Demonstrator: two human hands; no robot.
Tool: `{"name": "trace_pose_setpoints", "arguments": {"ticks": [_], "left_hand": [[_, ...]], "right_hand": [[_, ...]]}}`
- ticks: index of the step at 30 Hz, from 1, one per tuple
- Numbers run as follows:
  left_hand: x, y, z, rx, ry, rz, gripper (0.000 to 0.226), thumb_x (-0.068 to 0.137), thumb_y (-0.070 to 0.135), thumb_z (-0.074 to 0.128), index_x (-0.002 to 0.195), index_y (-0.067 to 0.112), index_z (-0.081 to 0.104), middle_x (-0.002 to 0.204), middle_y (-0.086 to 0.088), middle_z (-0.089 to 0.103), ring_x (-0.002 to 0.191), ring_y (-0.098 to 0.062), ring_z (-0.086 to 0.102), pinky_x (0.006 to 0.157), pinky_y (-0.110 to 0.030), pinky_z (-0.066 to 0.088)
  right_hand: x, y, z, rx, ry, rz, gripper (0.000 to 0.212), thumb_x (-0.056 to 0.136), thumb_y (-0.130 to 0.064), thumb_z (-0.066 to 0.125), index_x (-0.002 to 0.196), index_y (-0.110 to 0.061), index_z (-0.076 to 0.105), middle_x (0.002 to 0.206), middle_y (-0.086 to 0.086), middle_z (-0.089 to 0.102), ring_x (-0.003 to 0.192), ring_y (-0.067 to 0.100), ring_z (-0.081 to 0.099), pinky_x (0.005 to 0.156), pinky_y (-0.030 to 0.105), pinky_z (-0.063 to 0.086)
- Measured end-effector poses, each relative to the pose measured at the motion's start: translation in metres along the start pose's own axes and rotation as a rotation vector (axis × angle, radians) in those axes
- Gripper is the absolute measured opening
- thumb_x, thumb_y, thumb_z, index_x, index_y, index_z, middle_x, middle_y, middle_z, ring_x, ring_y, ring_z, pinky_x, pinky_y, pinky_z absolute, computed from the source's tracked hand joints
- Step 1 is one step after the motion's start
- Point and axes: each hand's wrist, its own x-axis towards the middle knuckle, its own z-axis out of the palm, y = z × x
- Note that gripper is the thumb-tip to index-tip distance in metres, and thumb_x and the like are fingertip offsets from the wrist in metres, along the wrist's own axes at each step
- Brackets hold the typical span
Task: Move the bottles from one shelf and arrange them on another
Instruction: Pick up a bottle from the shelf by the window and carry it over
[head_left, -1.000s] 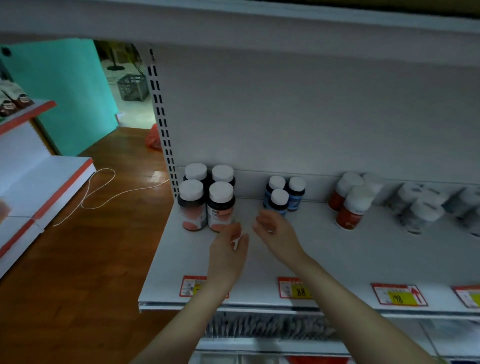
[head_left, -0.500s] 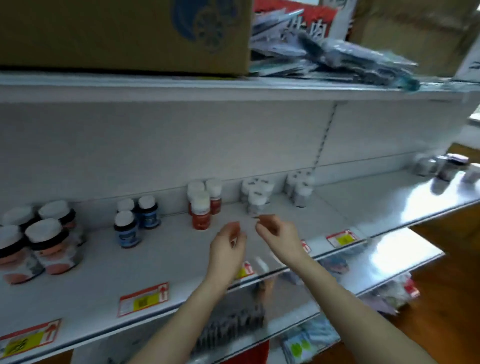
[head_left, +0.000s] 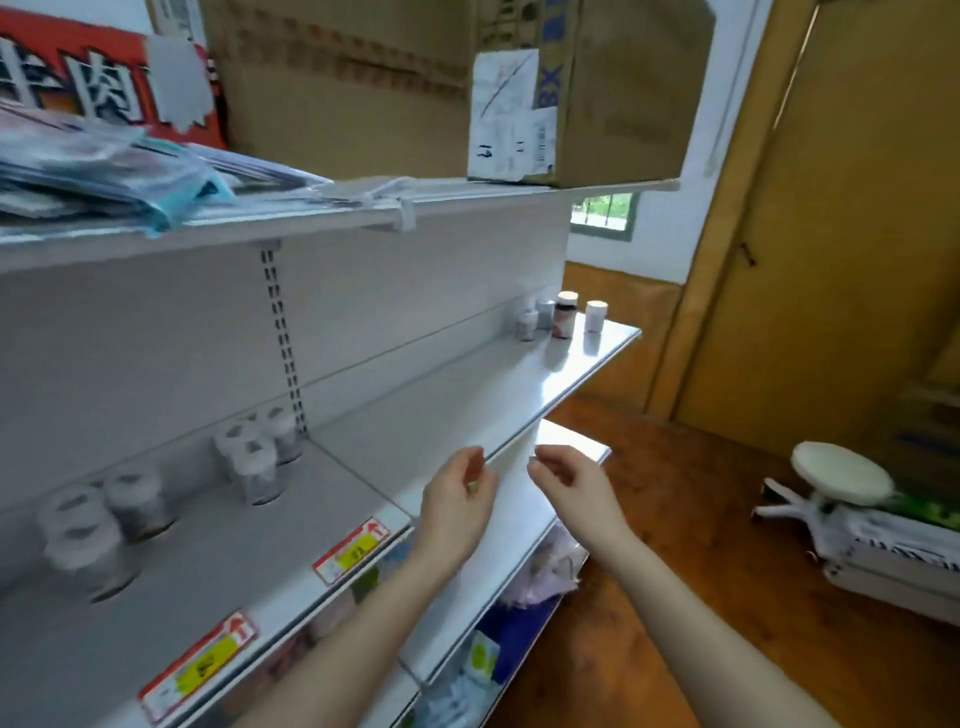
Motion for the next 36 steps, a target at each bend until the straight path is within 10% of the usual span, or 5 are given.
{"name": "trace_pose_setpoints", "arguments": {"ticks": [5,18,36], "left_hand": [[0.072,0.014,0.093,-0.001,-0.099,0.059,0.030,0.089,0.015,0.052,0.118,0.006,0.054,0.119,-0.007,0.061,0.101,-0.011,0.054,0.088,-0.021,0.040],[0.266,0.038,0.286,0.002,-0.249,0.057,0.036,0.089,0.020,0.053,0.124,0.012,0.051,0.121,-0.004,0.060,0.099,-0.008,0.053,0.087,-0.021,0.040],[0.466,-0.064,0.342,0.126,0.284,-0.384,0.037,0.088,0.016,0.055,0.123,0.004,0.051,0.123,-0.015,0.059,0.111,-0.026,0.057,0.090,-0.026,0.040]], "right_hand": [[0.074,0.053,-0.060,-0.018,0.104,0.051,0.026,0.087,-0.011,0.059,0.111,-0.002,0.061,0.099,0.004,0.062,0.091,0.011,0.058,0.080,0.015,0.047],[0.270,0.166,-0.180,-0.137,0.218,0.119,0.030,0.088,-0.023,0.058,0.116,-0.010,0.060,0.112,0.003,0.064,0.093,0.005,0.056,0.069,0.002,0.041],[0.546,0.270,-0.110,-0.003,-0.402,0.135,0.034,0.088,-0.019,0.059,0.118,-0.005,0.056,0.113,0.013,0.065,0.104,0.021,0.061,0.087,0.026,0.046]]}}
